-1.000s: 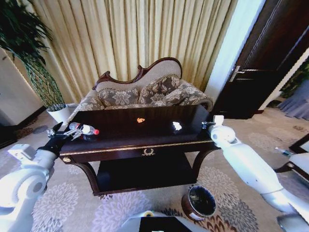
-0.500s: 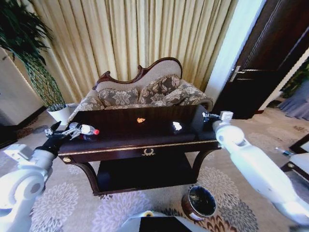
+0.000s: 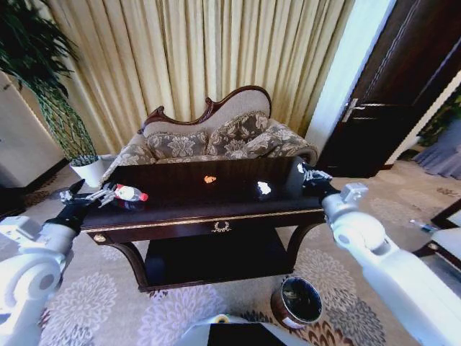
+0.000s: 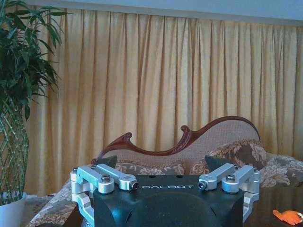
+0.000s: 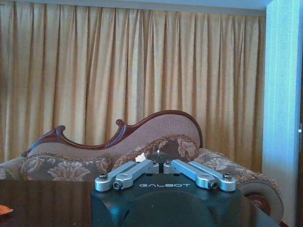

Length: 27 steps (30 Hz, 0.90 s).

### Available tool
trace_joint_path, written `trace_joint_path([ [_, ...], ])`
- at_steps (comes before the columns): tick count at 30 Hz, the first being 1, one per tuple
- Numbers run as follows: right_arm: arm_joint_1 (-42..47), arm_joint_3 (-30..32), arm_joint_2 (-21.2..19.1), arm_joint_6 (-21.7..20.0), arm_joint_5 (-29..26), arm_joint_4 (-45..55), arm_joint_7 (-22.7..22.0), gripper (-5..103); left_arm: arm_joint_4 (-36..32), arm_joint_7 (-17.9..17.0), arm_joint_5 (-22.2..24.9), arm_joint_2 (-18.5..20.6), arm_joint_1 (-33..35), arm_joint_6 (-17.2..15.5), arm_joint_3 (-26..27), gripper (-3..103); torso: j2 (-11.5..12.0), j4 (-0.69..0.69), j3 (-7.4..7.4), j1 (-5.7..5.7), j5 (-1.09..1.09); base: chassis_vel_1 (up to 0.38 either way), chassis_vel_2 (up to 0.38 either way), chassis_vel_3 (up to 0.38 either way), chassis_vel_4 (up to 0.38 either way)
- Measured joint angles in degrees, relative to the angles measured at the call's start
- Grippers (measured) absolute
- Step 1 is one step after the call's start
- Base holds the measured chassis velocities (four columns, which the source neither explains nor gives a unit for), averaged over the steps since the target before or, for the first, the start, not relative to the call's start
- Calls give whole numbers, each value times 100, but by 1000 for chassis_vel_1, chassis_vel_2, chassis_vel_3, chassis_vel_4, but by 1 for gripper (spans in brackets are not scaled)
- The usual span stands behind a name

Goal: Move to the front of the table and place the trash on the table into the trash bin.

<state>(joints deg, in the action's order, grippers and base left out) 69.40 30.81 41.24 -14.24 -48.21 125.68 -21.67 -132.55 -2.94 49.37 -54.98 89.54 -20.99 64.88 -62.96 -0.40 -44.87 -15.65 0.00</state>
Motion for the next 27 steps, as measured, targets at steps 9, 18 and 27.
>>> trace_joint_path([
  [9, -15, -24, -6, -215, -78, 221, -154, 0, 13, 21, 25, 6, -5, 2, 42, 100, 0, 1, -1, 0, -1, 5, -6, -3, 3],
  [18, -13, -58, 10, -236, -16, 184, -159, 0, 17, 30, 3, -30, 21, 10, 43, 100, 1, 1, -2, -2, 0, 116, -132, -110, 118],
  [27, -4, -118, 61, -238, 93, 137, -151, 0, 20, 32, -30, -33, -15, 10, -10, 100, -1, 0, 1, 2, -2, 243, -256, -224, 241],
])
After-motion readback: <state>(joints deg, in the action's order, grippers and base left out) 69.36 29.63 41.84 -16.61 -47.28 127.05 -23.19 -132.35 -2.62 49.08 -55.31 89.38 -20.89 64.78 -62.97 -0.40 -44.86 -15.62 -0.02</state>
